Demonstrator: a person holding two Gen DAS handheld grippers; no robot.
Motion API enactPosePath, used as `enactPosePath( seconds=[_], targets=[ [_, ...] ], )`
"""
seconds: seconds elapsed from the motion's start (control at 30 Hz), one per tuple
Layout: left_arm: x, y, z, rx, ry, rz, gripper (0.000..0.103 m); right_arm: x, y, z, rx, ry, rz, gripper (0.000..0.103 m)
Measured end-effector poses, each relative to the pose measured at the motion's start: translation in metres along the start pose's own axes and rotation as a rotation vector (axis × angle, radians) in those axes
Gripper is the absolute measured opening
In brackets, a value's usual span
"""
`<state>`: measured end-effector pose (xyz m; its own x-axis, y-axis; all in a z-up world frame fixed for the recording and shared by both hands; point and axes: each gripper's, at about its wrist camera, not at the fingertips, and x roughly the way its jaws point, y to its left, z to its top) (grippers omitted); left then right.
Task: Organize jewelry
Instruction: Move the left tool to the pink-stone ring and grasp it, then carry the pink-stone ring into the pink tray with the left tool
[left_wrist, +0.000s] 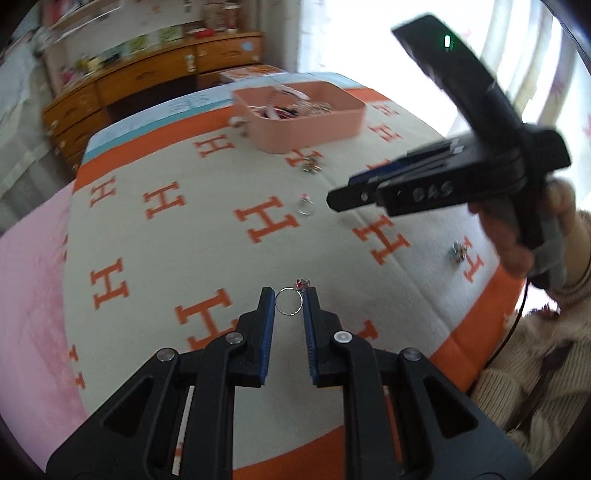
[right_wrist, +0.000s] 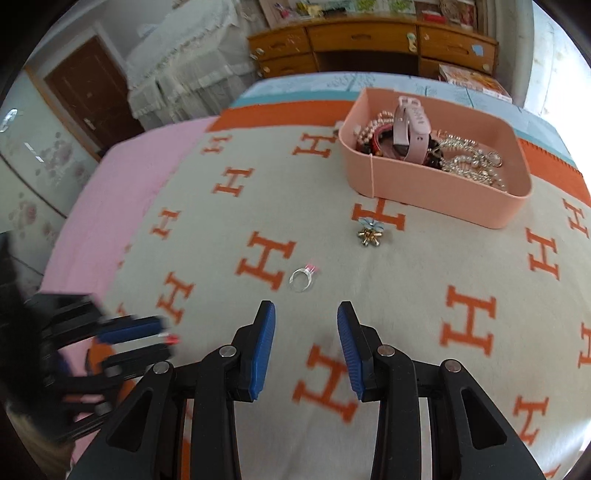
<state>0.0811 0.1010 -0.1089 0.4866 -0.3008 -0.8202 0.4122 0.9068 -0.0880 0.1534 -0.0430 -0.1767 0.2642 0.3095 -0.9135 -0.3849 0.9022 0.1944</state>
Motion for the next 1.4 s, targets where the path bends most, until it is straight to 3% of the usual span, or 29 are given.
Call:
enactPosePath(
  seconds=[0.2, 0.47, 0.6, 0.67, 0.7, 0.9, 1.13, 1.3, 1.4],
  targets=[
    [-0.011, 0.033, -0.002, -0.152, -0.023, 0.002, 0.013, 0.038, 0.004, 0.011, 0.048, 0.026, -0.036, 0.036],
    [-0.016, 0.053, -0.009, -0.239, -0.026, -0.032, 0.013, 0.057, 0.052, 0.007, -0.143, -0.058, -0.229, 0.035],
    [-0.020, 0.057, -0.013, -0.254, -0.029, -0.035, 0.013, 0.056, 0.045, 0.008, -0.124, -0.074, -0.217, 0.014],
    [-0.021, 0.057, -0.013, -0.257, -0.032, -0.031, 0.013, 0.051, 0.038, 0.004, -0.111, -0.080, -0.180, 0.014],
    [-0.022, 0.057, -0.013, -0.256, -0.032, -0.029, 0.013, 0.049, 0.034, 0.003, -0.101, -0.087, -0.161, 0.005],
    [-0.026, 0.046, 0.000, -0.230, -0.036, -0.008, 0.013, 0.021, 0.000, -0.006, -0.005, -0.102, -0.021, 0.005],
    [-0.035, 0.026, 0.062, -0.164, -0.071, 0.000, 0.013, -0.040, -0.036, 0.006, 0.054, -0.201, 0.006, 0.005],
    [-0.025, 0.013, 0.138, -0.151, -0.109, -0.021, 0.013, -0.084, -0.071, 0.043, 0.134, -0.313, -0.003, 0.006],
    [0.000, 0.012, 0.182, -0.182, -0.115, -0.004, 0.013, -0.093, -0.097, 0.069, 0.202, -0.341, 0.002, 0.006]
  ],
)
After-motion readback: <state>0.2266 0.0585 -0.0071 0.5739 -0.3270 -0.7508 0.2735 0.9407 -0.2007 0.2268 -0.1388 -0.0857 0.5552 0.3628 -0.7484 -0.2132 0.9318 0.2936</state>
